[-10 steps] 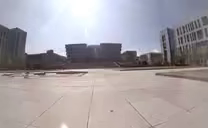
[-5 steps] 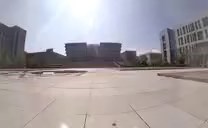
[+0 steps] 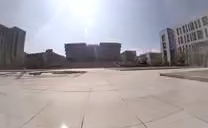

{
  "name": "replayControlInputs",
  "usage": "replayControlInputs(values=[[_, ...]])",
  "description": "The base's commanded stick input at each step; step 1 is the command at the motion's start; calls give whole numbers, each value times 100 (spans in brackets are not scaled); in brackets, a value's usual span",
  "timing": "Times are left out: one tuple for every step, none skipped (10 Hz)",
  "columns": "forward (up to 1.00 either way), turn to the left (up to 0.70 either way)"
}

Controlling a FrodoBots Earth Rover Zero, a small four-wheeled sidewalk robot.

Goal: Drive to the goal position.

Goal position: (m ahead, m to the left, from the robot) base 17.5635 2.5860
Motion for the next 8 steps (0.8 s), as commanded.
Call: replayControlInputs(values=[[70, 2], [70, 2], [70, 2], [70, 2], [70, 2], [70, 2], [70, 2], [70, 2]])
